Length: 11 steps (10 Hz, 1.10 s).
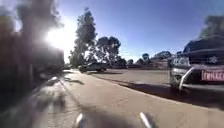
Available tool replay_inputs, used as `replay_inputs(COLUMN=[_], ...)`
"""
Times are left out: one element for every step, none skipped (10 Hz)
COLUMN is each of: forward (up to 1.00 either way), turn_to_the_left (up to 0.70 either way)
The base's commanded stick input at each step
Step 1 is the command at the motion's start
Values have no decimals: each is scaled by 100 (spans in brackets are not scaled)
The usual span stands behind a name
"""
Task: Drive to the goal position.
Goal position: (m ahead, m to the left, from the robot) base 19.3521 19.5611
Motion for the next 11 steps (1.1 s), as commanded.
replay_inputs(forward=[94,94,94,93,93,93,93,93,93,93,93], turn_to_the_left=[31,19,8,1,0,0,0,0,0,0,0])
